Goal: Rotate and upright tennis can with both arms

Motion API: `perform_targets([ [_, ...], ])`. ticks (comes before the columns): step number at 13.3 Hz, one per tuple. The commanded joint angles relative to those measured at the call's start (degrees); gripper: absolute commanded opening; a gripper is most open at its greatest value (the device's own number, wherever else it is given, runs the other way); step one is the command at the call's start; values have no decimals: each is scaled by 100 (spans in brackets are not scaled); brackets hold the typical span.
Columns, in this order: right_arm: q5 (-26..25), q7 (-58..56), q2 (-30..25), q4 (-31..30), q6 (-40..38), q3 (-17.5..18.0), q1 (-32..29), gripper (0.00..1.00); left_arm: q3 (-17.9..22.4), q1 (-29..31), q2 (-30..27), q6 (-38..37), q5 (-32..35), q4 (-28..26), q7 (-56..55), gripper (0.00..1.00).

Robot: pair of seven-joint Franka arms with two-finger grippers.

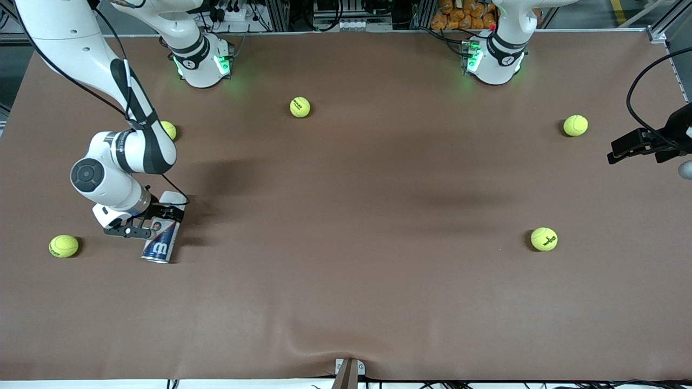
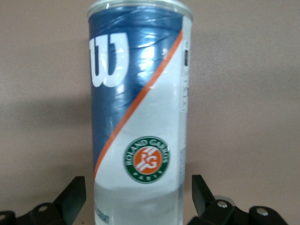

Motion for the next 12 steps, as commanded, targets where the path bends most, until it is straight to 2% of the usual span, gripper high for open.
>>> perform_targets([
  [1, 74, 18, 245, 171, 66, 48, -81, 100, -36, 68, 30, -74, -112, 69, 65, 100],
  [4, 74, 9, 263, 206, 57, 39, -81, 100, -36, 68, 30, -74, -112, 69, 65, 100],
  [6, 74, 9, 272, 259, 13, 39, -90, 81, -36, 68, 30, -74, -112, 70, 65, 100],
  [8, 74, 9, 263, 337, -74, 48, -55, 68, -36, 68, 30, -74, -112, 69, 65, 100],
  [9, 74, 18, 237, 451, -249, 48, -11, 66, -36, 68, 30, -74, -112, 78, 65, 100],
  [12, 74, 88, 87, 1012, -1161, 197, 365, 65, -36, 68, 30, -74, -112, 78, 65, 100],
])
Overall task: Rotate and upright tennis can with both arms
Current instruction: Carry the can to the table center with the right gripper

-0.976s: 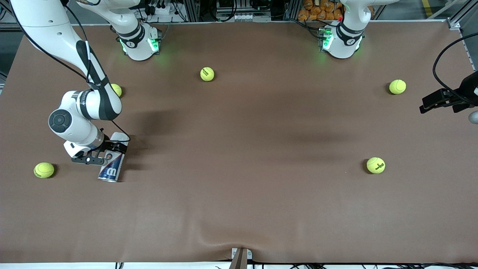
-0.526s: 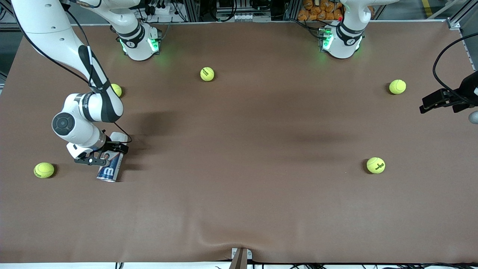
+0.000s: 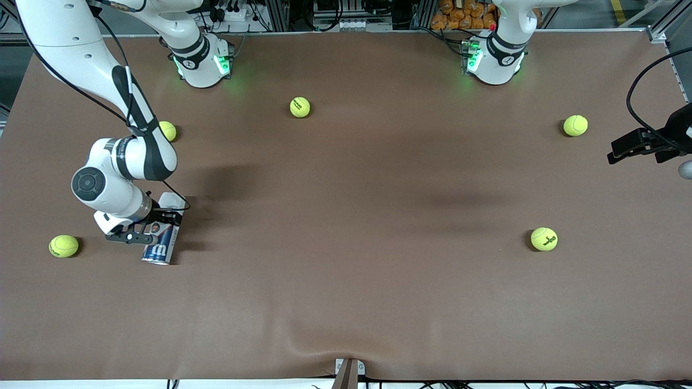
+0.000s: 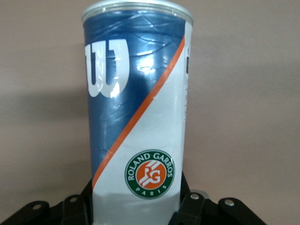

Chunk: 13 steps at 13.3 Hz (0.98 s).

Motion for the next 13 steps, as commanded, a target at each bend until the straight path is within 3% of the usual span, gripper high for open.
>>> perform_targets([
  [1, 69, 81, -107, 786, -1020, 106, 508, 65, -36, 67, 30, -74, -112, 78, 65, 100],
  [5, -10, 37, -55, 2122, -2289, 97, 1624, 66, -27, 58, 30, -74, -112, 78, 56, 100],
  [7, -194, -15, 33, 2292, -2185, 97, 2264, 66, -27, 58, 30, -74, -112, 78, 56, 100],
  [9, -527, -33, 383, 2650, -1774, 97, 3037, 66, -27, 67, 30, -74, -112, 78, 56, 100],
  [13, -1397, -437, 1157, 3310, -1719, 97, 4287, 64, -36, 67, 39, -74, -104, 69, 65, 100],
])
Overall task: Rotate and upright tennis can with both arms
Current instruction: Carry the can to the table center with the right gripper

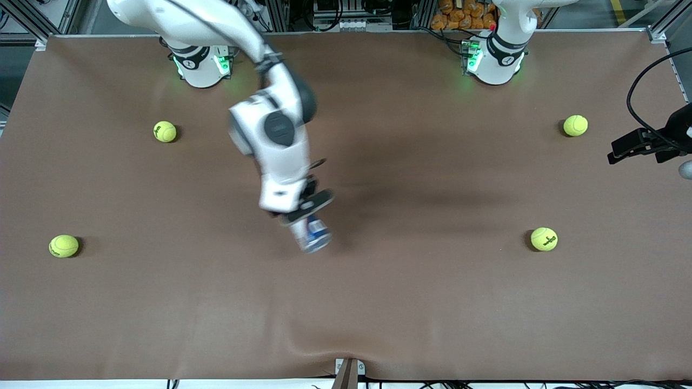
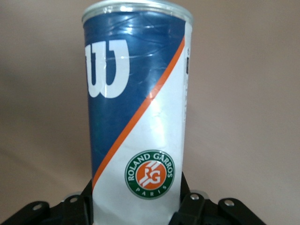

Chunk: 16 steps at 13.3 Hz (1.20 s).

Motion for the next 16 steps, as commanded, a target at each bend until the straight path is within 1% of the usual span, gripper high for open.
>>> perform_targets([
  [1, -600, -302, 693, 666, 14, -94, 614, 64, -36, 64, 47, -74, -112, 70, 65, 100],
  [3, -978, -695, 931, 667, 540, -94, 1036, 64, -36, 55, 91, -74, -103, 70, 65, 100],
  [4, -1084, -1020, 1054, 684, 585, -94, 1099, 64, -36, 55, 91, -74, -112, 70, 65, 100],
  [5, -1112, -1293, 1116, 684, 638, -94, 1169, 65, -28, 55, 91, -74, -112, 70, 65, 100],
  [6, -1121, -1609, 1169, 684, 804, -94, 1169, 67, -36, 64, 109, -74, -112, 70, 65, 100],
  [7, -1121, -1969, 1247, 684, 1014, -94, 1152, 67, -36, 64, 109, -83, -112, 70, 56, 100],
  [8, -1121, -2216, 1309, 684, 1147, -94, 1135, 72, -36, 55, 126, -83, -112, 70, 65, 100],
  [9, -1138, -2270, 1379, 684, 1227, -103, 1134, 80, -36, 55, 152, -83, -112, 70, 65, 100],
  [10, -1147, -2262, 1389, 684, 1288, -103, 1134, 100, -36, 55, 153, -74, -112, 70, 65, 100],
  [14, -1147, -2218, 1345, 763, 1289, -138, 1082, 100, -45, 47, 188, -83, -112, 78, 65, 100],
  [16, -1156, -2236, 1275, 824, 1280, -225, 1064, 100, -45, 46, 188, -83, -112, 70, 65, 100],
])
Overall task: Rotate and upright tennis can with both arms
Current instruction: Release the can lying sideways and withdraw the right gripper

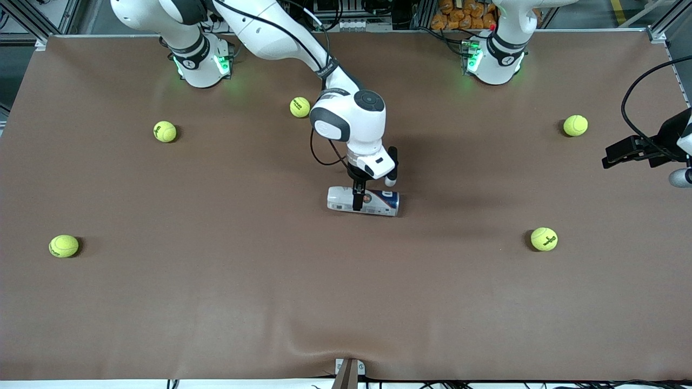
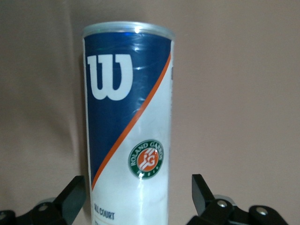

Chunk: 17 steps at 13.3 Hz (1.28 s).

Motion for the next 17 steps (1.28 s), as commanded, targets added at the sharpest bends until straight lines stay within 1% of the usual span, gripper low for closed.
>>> perform_targets([
  [1, -112, -71, -27, 278, -90, -31, -79, 100, -36, 49, 36, -79, -112, 73, 56, 100],
  [3, -103, -45, -115, 314, -152, -110, -79, 100, -36, 40, 36, -71, -129, 82, 56, 100],
  [4, -95, -45, -150, 323, -204, -154, -79, 100, -36, 49, 44, -71, -251, 73, 56, 100],
  [5, -94, -62, -264, 323, -222, -189, -88, 100, -36, 66, 71, -79, -401, 73, 56, 100],
  [6, -60, -80, -395, 314, -240, -320, -105, 100, -27, 66, 88, -79, -498, 73, 64, 100],
  [7, -42, -106, -579, 306, -388, -460, -123, 100, -27, 66, 123, -79, -551, 64, 65, 100],
  [8, -16, -97, -790, 306, -659, -523, -262, 100, -27, 75, 141, -158, -560, 64, 73, 100],
  [10, 81, -97, -1300, 297, -1090, -497, -841, 100, -18, 75, 167, -237, -814, 64, 73, 100],
  [11, 308, -97, -1511, 305, -1275, -506, -1174, 100, -18, 75, 202, -272, -902, 55, 73, 100],
  [14, 1353, -115, -1951, 306, -1434, -514, -2448, 100, -18, 75, 308, -378, -1367, 38, 73, 100],
  [15, 1504, -141, -2065, 314, -1766, -506, -2809, 100, -18, 75, 360, -378, -1534, 3, 82, 100],
  [17, 1549, -159, -2311, 323, -2190, -523, -3338, 100, -10, 119, 518, -369, -2025, -129, 379, 100],
])
